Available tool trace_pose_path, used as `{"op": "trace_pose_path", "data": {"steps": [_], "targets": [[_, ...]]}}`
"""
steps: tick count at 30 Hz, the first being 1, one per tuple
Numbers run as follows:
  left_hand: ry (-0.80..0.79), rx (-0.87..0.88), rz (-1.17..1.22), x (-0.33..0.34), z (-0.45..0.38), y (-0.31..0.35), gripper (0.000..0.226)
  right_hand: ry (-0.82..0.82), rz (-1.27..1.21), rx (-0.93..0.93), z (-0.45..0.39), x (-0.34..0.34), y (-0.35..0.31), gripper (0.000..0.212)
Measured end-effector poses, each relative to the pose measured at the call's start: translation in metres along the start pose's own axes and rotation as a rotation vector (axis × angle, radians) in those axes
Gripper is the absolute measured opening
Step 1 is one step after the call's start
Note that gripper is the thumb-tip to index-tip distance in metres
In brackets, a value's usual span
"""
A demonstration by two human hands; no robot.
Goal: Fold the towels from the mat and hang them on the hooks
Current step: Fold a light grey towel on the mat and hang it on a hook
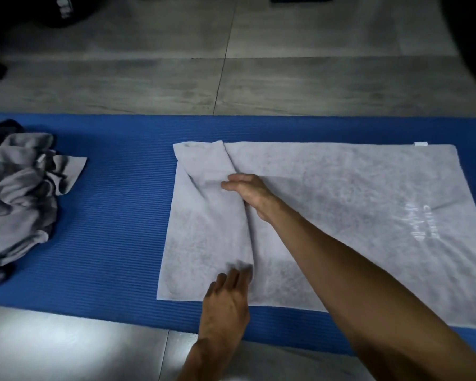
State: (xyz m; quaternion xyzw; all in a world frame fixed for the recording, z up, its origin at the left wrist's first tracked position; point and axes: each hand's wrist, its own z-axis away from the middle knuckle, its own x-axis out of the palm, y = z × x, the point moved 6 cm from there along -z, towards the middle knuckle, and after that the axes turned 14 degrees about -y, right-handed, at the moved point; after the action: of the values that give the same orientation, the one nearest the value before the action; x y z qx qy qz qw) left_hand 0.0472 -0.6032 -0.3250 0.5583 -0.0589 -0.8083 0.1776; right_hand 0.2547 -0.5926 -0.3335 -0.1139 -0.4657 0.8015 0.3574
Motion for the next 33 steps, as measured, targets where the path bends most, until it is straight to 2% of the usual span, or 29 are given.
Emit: {"op": "trace_pose_path", "data": {"steps": [4,7,11,13,16,18,20,25,33], "targets": [[0.141,0.244,0.092,-0.008,0.003,0.025,0.052,0.226,-0.143,-0.219,0.045,-0.046,0.013,0.033],[0.103,0.41,0.125,0.003,0.007,0.047,0.039,0.365,-0.193,-0.194,0.074,-0.09,0.037,0.024],[0.059,0.426,0.133,0.029,0.001,0.064,0.03,0.328,-0.186,0.002,0.073,-0.122,0.054,0.024],[0.028,0.417,0.144,0.039,-0.002,0.07,0.031,0.296,-0.149,0.009,0.063,-0.129,0.044,0.028],[-0.07,0.408,0.133,0.047,-0.002,0.077,0.057,0.238,-0.108,0.019,0.04,-0.13,0.02,0.04],[-0.113,0.408,0.114,0.047,-0.002,0.079,0.063,0.222,-0.132,0.036,0.025,-0.129,0.008,0.053],[-0.093,0.432,0.08,0.044,-0.003,0.081,0.053,0.232,-0.158,0.017,0.011,-0.132,0.001,0.062],[-0.036,0.515,0.067,0.04,-0.007,0.093,0.02,0.287,-0.203,-0.09,0.02,-0.147,-0.003,0.059],[-0.055,0.737,0.064,0.043,-0.023,0.183,0.022,0.404,-0.173,-0.144,0.07,-0.227,0.008,0.052]]}}
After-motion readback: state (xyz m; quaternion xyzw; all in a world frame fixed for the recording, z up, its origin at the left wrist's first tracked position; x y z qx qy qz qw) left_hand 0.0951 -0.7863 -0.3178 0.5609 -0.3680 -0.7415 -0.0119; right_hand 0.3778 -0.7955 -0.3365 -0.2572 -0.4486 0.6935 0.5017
